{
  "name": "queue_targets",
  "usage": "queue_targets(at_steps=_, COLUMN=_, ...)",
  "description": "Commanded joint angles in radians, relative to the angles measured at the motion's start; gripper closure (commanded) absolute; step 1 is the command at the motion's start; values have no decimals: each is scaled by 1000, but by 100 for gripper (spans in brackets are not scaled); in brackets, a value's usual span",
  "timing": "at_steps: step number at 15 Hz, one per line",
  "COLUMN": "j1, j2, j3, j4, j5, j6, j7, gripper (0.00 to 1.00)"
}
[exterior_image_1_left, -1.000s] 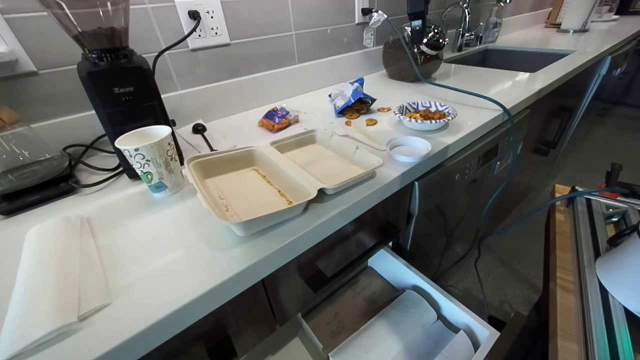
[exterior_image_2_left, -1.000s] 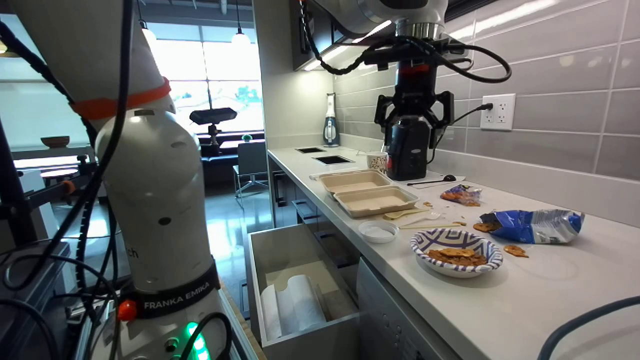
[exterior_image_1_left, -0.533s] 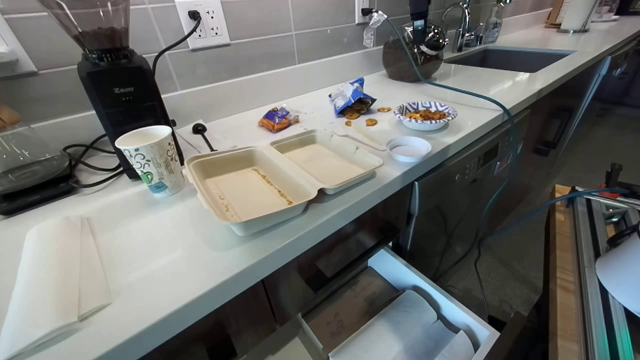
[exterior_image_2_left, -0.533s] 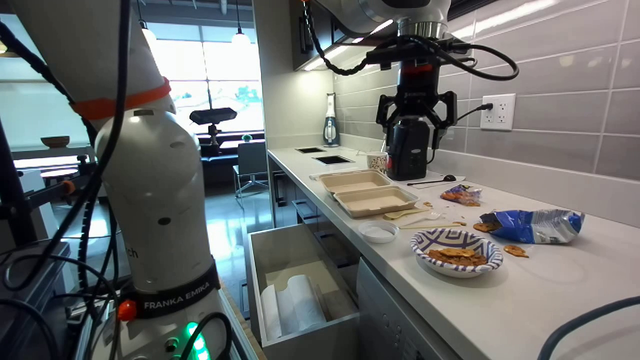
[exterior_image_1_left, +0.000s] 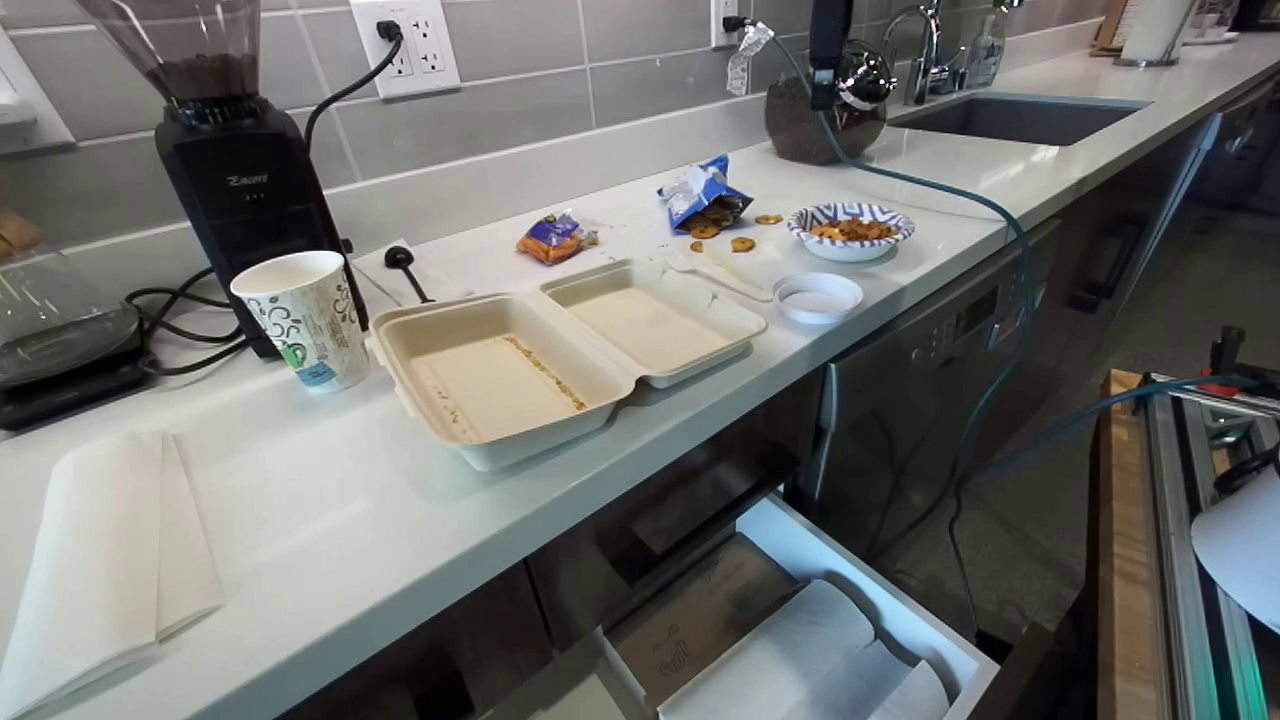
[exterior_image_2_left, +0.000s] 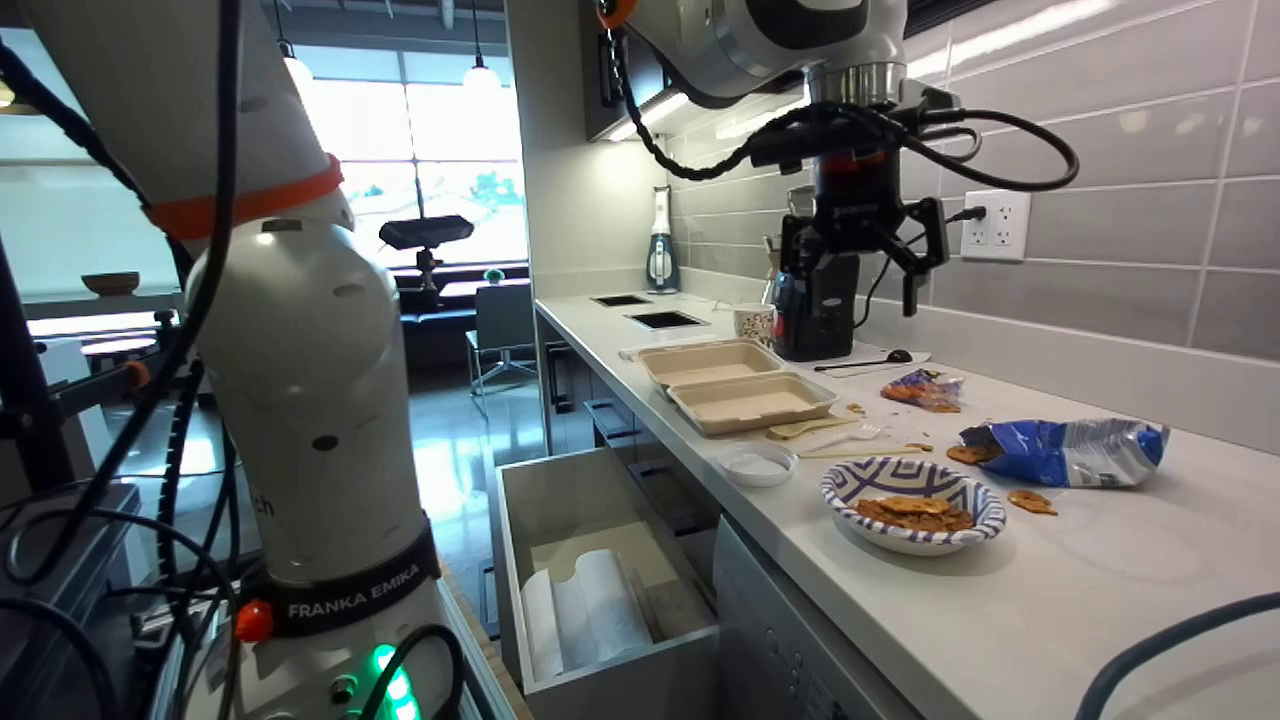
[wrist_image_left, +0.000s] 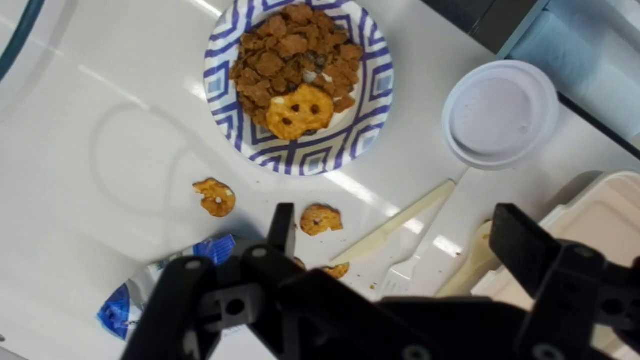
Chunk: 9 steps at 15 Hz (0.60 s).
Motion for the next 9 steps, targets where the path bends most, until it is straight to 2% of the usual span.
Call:
queue_targets(at_steps=1, j1=-56, j2=-4, j3=-40, j4=-80, j5=-74, j6=131, j7=-28, gripper=0)
queue_targets(at_steps=5, j1=-95, j2=10, j3=-89, j4=-72, j5=-95, j6=147, j7=-115, gripper=0)
queue_targets(at_steps=9, j1=-118, j2=4, j3=-79, j4=-116, j5=-197, j6=180, j7=-158, gripper=0)
